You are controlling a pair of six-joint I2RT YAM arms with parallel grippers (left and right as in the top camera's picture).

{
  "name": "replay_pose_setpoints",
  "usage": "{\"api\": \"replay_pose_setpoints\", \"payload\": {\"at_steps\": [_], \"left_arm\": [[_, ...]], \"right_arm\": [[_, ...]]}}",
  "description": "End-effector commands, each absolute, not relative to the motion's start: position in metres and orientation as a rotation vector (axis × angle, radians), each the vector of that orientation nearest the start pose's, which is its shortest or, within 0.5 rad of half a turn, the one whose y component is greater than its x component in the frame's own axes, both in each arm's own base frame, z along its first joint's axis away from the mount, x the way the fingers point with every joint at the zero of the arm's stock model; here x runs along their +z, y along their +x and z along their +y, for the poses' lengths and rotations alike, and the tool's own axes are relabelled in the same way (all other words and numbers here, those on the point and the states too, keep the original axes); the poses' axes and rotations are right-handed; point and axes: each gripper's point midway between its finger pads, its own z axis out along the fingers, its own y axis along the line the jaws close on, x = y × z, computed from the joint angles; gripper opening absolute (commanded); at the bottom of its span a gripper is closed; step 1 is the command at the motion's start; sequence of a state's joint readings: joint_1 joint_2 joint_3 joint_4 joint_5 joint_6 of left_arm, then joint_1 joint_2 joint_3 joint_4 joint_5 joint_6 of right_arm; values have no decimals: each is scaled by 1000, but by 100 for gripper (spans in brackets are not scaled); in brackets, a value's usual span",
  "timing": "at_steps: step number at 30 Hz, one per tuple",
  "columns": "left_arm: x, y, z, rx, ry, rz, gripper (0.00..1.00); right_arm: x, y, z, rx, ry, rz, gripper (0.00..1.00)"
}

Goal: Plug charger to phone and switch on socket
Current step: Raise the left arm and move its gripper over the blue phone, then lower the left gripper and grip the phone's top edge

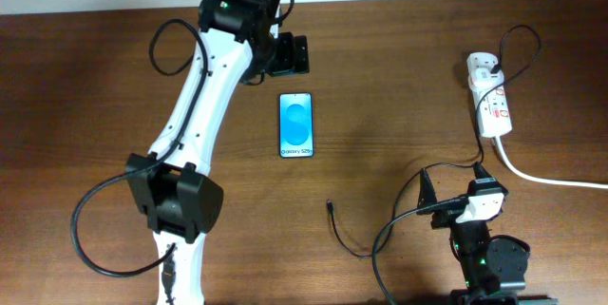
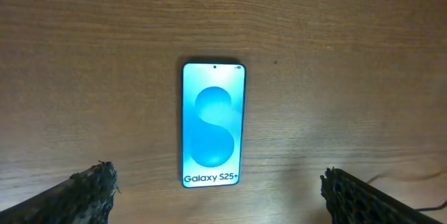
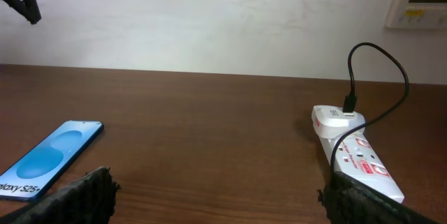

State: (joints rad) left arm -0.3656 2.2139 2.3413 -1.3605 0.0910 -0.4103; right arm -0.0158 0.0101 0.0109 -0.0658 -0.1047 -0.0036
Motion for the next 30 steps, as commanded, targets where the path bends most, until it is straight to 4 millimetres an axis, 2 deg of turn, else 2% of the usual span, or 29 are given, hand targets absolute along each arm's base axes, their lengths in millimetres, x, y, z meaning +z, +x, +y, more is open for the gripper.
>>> {"api": "replay_pose_setpoints", "payload": {"at_steps": [1,3,6,10,14,18,21,27,30], "left_arm": [[148,455,-206,-296,-67,2932,99],[118,451,-213,-260,-49,3002,99],[93,446,-211,-219,-15,3071,99],[65,443,-204,-116,-18,3124,99],[46,438,-209,-83,7,3159,99],[45,438,-218,-84,35,3147,99],[42,441,-214,11,55,3118,99],[37,441,-216,22,62,3118,99],[17,436,-215,30,62,3168,99]], "right_arm": [[158,245,16,77,-71,1639,98],[158,245,16,77,-71,1639,98],[158,245,16,77,-71,1639,98],[158,245,16,77,-71,1639,98],[158,245,16,77,-71,1639,98],[158,245,16,77,-71,1639,98],[158,245,16,77,-71,1639,98],[158,245,16,77,-71,1639,98],[158,245,16,77,-71,1639,98]]}}
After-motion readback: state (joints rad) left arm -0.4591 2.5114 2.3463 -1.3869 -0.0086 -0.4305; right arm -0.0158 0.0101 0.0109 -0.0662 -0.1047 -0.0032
